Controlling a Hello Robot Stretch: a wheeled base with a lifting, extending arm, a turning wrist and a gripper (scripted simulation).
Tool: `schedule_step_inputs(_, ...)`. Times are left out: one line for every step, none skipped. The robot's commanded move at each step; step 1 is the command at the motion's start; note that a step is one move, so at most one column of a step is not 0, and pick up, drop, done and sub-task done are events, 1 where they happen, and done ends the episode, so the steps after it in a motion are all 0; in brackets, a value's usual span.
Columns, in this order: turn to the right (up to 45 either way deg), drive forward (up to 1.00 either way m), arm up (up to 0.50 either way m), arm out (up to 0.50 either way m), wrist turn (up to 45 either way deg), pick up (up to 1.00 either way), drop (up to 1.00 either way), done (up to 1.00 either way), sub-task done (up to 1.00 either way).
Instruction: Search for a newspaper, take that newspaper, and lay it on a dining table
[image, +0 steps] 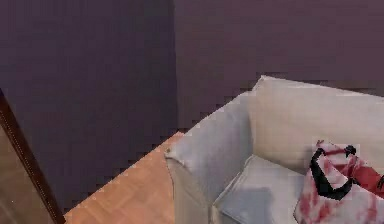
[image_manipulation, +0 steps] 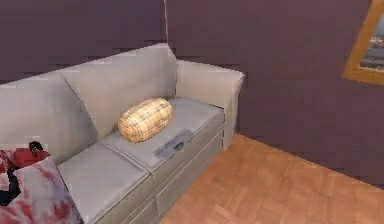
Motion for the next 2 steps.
schedule_step_inputs(45.0,0.0,0.0,0.0,0.0,0.0,0.0,0.0,0.0)
schedule_step_inputs(45.0,0.0,0.0,0.0,0.0,0.0,0.0,0.0,0.0)
